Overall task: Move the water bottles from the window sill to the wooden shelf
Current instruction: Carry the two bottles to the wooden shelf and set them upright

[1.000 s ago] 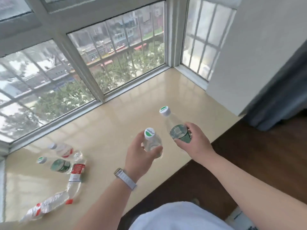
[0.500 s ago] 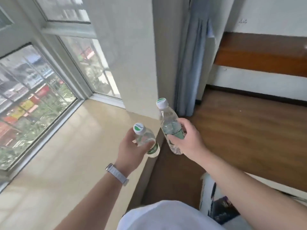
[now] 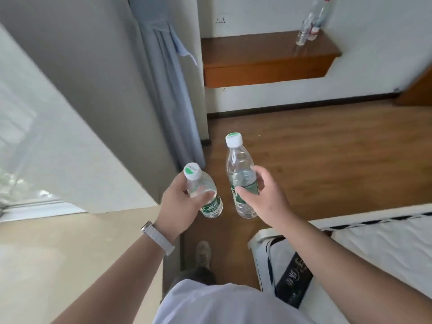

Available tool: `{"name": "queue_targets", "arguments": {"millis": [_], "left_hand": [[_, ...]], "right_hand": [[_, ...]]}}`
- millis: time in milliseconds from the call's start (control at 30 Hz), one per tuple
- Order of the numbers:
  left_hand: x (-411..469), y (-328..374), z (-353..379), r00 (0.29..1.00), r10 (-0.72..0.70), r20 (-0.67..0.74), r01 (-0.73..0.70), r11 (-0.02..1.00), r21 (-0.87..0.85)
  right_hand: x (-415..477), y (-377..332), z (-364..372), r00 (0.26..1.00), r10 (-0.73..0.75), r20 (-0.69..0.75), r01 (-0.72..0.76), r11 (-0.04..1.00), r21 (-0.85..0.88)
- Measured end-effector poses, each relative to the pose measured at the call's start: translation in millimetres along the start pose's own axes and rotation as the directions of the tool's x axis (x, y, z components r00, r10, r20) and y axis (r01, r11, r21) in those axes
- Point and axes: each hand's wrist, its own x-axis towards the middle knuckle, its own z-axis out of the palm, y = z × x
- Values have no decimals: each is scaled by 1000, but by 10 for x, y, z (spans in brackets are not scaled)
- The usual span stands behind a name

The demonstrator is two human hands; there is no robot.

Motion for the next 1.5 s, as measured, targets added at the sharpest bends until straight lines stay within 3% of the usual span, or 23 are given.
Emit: {"name": "queue_targets", "arguments": {"millis": [200,367,867,1300,1500], "left_hand": [[1210,76,3,989,46,140,-44,999,-13],[1970,263,-6,980,84,179,-72,995,-76],[2862,801,264,967,70,246,-10,971,-239],[3929,1572,1242,962,77,261,-52,994,-101],[4327,2250,1999,940,175,293,-182,983,-4]], "right_hand": [[856,-129,91,983,145,-113,-136,987,81],[1431,-399,78,962,166,-218,-146,983,108],[2092,-448,-207,911,188,-367,-143,979,147],[3418,162,-1138,896,225,-383,-144,962,231],[3892,492,-1896,887,232,-399,-133,956,261]]}}
